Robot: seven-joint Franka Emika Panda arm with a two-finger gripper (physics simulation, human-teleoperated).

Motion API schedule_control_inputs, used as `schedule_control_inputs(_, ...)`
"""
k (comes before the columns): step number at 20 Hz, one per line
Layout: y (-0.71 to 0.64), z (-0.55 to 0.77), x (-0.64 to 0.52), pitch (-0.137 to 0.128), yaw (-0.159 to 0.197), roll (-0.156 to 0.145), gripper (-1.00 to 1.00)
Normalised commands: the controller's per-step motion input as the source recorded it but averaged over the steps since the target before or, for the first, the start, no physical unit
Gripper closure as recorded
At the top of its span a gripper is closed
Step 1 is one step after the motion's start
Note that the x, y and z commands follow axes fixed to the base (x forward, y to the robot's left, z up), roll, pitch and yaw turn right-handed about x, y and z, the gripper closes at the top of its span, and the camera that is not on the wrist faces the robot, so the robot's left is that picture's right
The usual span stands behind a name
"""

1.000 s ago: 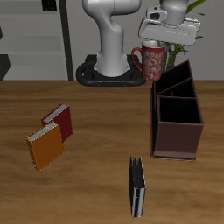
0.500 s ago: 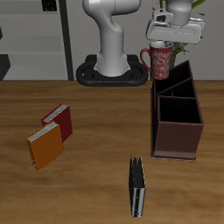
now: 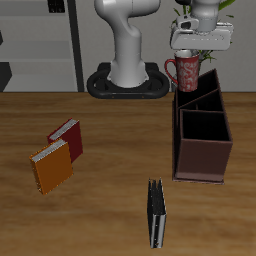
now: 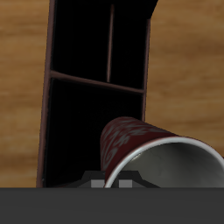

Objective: Place the red mug into the left desk caddy's left compartment

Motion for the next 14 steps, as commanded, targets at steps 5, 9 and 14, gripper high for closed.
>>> schedule_control_inputs(5, 0.09, -0.08, -0.06, 0.011, 0.009, 0.016, 1.00)
schedule_control_inputs(9, 0.10, -0.12, 0.07, 0.020, -0.002, -0.005, 1.00)
schedule_control_inputs(14, 0.16, -0.13, 0.12, 0.019, -0.004, 0.010, 1.00)
